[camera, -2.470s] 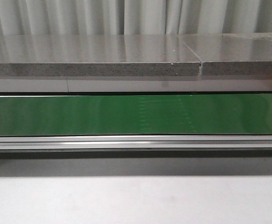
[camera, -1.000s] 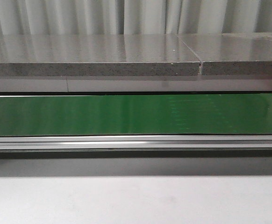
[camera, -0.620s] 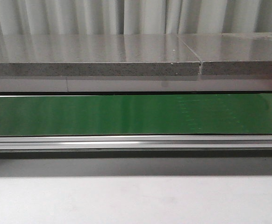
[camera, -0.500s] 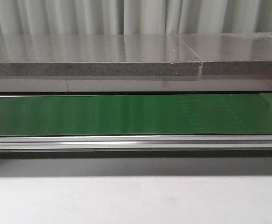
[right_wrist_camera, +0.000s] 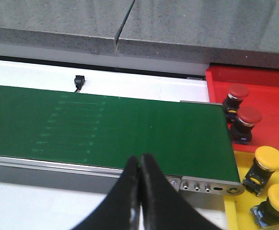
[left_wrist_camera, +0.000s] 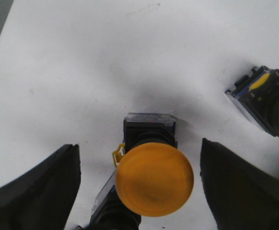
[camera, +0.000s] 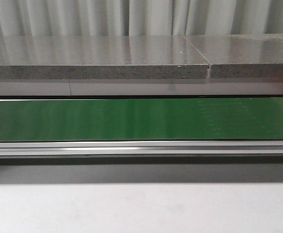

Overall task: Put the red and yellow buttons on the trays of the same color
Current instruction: 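Lower the left gripper into the cluster and grasp a yellow push-button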

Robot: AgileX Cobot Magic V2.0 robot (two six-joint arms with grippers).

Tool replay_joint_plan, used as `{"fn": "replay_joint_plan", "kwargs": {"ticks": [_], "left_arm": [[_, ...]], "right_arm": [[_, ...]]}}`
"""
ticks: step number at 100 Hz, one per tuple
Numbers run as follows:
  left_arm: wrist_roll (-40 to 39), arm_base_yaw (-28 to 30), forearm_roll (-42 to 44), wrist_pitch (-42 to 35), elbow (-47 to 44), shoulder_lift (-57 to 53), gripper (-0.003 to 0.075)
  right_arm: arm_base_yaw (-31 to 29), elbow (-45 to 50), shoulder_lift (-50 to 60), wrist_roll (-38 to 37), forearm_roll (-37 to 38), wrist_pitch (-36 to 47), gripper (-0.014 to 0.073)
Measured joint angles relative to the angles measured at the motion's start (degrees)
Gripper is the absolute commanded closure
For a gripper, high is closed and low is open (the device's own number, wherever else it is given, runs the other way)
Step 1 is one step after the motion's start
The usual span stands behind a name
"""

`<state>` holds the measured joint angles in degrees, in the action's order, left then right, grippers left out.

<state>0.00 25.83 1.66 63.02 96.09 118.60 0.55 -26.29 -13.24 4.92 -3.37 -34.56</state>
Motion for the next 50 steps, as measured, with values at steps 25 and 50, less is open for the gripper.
{"fn": "replay_joint_plan", "kwargs": {"ticks": [25, 50], "left_arm": [[0.7, 0.0, -1.0, 0.3, 0.2, 0.9, 0.0392], [0.7, 0.0, -1.2, 0.3, 0.2, 0.9, 0.0534]], "right_arm": [[0.0, 0.0, 0.0, 0.0, 0.0, 0.0, 0.0660], [0.0, 0.0, 0.0, 0.0, 0.0, 0.0, 0.0660]]}}
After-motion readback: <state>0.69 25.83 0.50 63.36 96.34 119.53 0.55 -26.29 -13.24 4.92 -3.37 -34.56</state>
